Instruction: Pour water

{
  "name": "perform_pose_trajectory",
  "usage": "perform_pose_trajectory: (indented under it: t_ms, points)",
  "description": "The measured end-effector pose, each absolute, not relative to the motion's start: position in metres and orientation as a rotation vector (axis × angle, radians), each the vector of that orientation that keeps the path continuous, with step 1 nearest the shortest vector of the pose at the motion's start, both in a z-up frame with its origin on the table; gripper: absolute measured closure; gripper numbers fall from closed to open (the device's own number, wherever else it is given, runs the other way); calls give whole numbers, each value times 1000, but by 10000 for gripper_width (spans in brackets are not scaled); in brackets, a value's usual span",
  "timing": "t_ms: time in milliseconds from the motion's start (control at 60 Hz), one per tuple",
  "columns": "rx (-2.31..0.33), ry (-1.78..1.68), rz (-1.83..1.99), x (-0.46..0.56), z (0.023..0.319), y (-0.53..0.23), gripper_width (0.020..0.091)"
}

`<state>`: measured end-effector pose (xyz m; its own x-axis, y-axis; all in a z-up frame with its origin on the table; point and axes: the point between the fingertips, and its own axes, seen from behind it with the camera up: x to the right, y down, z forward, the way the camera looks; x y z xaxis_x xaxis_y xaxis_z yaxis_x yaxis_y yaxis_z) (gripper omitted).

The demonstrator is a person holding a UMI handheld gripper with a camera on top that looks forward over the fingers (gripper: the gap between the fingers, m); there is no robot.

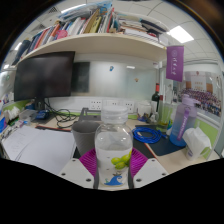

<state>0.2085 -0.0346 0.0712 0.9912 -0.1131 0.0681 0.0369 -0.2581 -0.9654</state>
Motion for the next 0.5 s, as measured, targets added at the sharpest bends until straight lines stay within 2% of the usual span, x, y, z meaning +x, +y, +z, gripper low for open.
perform_pose_trajectory:
  t_ms: [133, 283, 500]
  points:
    - [-1867, 56, -135, 207, 73, -32, 720]
    - [-1882, -65, -256, 225, 106, -17, 721]
    - [-1911, -572, -661, 262, 131, 17, 719]
